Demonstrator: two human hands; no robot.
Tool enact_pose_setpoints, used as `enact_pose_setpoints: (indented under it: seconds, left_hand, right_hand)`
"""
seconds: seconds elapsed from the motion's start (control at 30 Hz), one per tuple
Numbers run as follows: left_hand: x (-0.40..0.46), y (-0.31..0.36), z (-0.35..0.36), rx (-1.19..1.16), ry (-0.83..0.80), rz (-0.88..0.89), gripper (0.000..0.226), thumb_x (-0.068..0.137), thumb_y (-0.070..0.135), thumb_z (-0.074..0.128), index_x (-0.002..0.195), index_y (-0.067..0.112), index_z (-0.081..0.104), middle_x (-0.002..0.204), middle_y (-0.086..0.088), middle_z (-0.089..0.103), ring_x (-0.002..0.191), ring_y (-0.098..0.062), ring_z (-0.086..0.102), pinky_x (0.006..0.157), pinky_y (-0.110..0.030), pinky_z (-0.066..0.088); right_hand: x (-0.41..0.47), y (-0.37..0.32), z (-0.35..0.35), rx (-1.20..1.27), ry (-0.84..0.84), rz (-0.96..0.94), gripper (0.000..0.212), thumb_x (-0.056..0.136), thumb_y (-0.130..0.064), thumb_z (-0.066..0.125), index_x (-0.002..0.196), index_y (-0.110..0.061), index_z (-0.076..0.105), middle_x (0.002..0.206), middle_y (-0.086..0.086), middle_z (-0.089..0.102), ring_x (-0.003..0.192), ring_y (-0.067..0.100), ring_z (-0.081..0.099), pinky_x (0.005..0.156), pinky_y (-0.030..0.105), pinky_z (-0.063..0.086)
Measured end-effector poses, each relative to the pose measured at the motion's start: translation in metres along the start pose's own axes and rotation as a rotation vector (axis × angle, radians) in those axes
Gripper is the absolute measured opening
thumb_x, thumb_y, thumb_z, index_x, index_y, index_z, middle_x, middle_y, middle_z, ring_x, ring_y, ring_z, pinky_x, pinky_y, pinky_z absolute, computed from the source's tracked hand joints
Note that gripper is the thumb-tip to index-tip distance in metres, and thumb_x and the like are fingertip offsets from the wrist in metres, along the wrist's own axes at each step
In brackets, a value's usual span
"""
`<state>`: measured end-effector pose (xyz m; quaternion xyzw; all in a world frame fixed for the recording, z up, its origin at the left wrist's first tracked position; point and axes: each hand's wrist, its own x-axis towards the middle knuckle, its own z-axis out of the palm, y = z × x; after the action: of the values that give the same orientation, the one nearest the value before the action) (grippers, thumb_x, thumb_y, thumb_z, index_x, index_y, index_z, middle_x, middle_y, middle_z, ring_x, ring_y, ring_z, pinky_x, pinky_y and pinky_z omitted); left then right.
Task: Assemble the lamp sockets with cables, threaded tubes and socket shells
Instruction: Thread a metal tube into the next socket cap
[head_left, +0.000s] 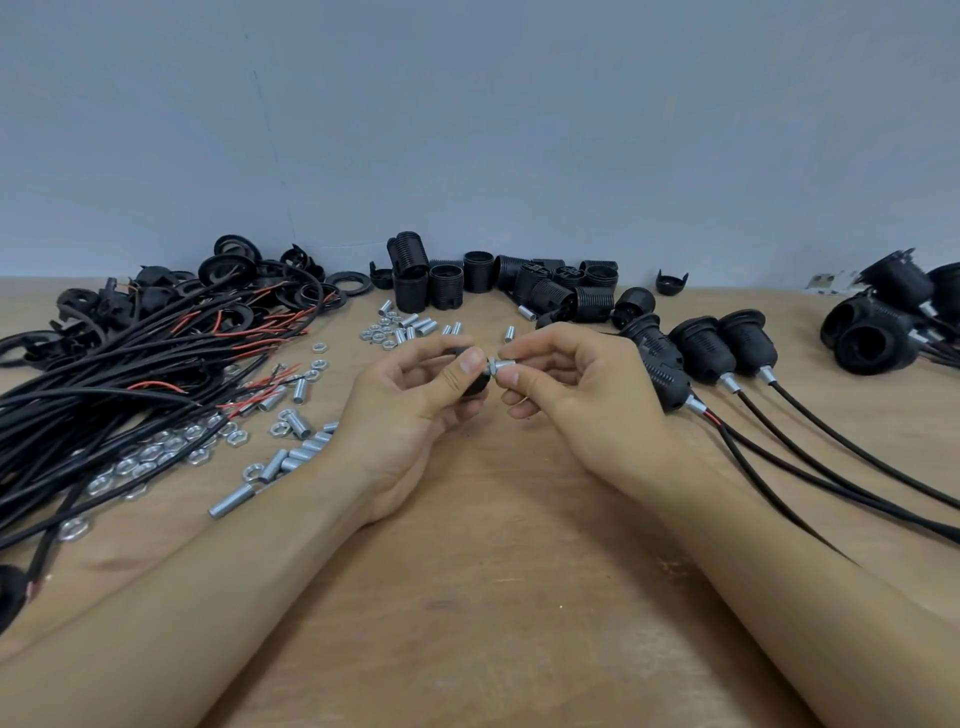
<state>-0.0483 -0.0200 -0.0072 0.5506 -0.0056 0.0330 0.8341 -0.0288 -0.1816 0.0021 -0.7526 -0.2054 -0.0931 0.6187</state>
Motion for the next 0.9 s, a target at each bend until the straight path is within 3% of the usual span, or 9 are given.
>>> enact_pose_setpoints:
  seconds: [0.13,0.33,0.47,0.6,0.77,0.9]
  left_hand:
    - [0.0001,0.0010,-0.0021,-0.007,-0.010,-0.023,0.035,0.067,0.024,0.076,0.099,0.011,0.070,0.088,-0.009,0.071,0.077,-0.020,0.070,0.065,-0.023,0.056]
    - [-0.0005,0.0022,-0.0002,0.039,-0.021,-0.029,0.047,0.055,0.042,0.079,0.091,0.012,0.072,0.079,-0.005,0.068,0.060,-0.013,0.060,0.055,-0.020,0.050]
    - [-0.0006,0.0017,-0.0024,0.017,-0.073,-0.034,0.048,0.069,0.036,0.073,0.105,0.003,0.070,0.083,-0.008,0.070,0.065,-0.014,0.062,0.061,-0.021,0.053]
    - [-0.0008,0.0025,-0.0047,-0.006,-0.088,-0.042,0.040,0.073,0.024,0.072,0.109,0.006,0.070,0.094,-0.015,0.072,0.079,-0.023,0.070,0.071,-0.025,0.058]
    - [-0.0007,0.0036,-0.0050,-0.007,-0.108,-0.060,0.039,0.074,0.028,0.071,0.106,0.007,0.072,0.093,-0.012,0.074,0.081,-0.022,0.071,0.069,-0.023,0.057]
    - [-0.0007,0.0048,-0.0036,0.004,-0.110,-0.103,0.034,0.072,0.041,0.069,0.085,0.011,0.079,0.082,-0.009,0.073,0.066,-0.013,0.069,0.060,-0.020,0.055]
  right_hand:
    - [-0.0025,0.0000,-0.0002,-0.115,-0.014,-0.062,0.008,0.087,-0.006,0.072,0.093,-0.012,0.072,0.076,0.002,0.070,0.065,0.016,0.069,0.063,0.032,0.061]
    - [-0.0030,-0.0023,-0.0032,-0.421,-0.027,-0.412,0.004,0.083,0.000,0.074,0.083,-0.004,0.073,0.079,-0.002,0.068,0.070,0.015,0.065,0.066,0.037,0.054]
    - [-0.0026,-0.0005,-0.0022,-0.193,-0.041,-0.155,0.008,0.084,-0.004,0.075,0.091,-0.007,0.075,0.079,0.000,0.071,0.067,0.014,0.070,0.068,0.035,0.060]
    - [-0.0019,-0.0013,-0.0035,-0.073,-0.056,-0.051,0.011,0.086,-0.007,0.074,0.086,-0.018,0.073,0.070,0.001,0.071,0.063,0.018,0.070,0.062,0.032,0.061]
    - [-0.0031,-0.0037,-0.0014,-0.050,-0.061,-0.072,0.009,0.088,-0.005,0.070,0.086,-0.013,0.069,0.069,-0.002,0.070,0.066,0.014,0.070,0.063,0.026,0.059]
    - [-0.0042,-0.0050,0.0004,-0.118,-0.034,-0.144,0.016,0.086,0.000,0.071,0.085,-0.016,0.069,0.077,-0.007,0.069,0.071,0.009,0.071,0.071,0.026,0.060]
